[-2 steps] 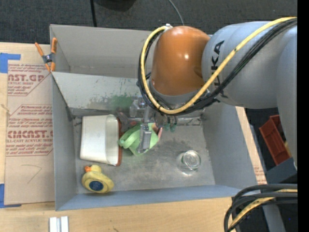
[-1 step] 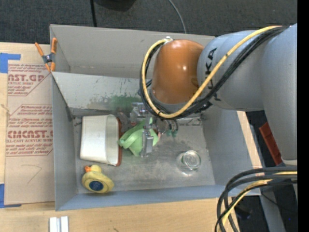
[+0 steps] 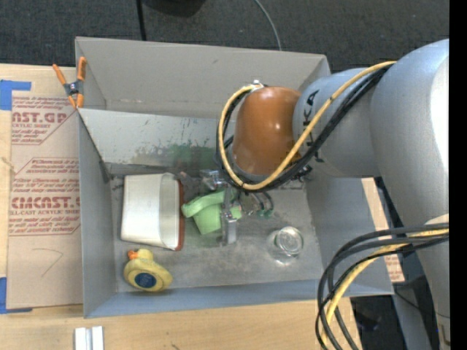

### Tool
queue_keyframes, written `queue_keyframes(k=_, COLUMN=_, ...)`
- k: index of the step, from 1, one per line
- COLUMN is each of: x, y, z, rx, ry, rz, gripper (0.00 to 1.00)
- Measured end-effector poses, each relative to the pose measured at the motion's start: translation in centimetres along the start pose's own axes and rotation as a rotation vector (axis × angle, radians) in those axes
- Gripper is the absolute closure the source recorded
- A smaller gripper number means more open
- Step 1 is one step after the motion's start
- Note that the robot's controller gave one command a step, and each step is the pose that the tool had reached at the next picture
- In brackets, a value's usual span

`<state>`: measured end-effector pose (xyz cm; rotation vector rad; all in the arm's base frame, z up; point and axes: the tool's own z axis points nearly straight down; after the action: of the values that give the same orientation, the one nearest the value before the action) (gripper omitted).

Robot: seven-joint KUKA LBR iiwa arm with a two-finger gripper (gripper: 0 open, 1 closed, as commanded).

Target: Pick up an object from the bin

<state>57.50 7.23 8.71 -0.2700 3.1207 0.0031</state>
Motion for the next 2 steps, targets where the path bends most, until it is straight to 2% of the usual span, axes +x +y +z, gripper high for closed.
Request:
queue_keyframes(k=1, x=0.1, y=0.6, z=-1.6, rx=-0.001, ry=0.002, rz=-0.007, gripper=0.0)
queue_keyframes(k=2, x=-0.9, y=-0.7, z=0.9, rx=0.0, ry=-0.002, rz=-0.14, gripper=0.0)
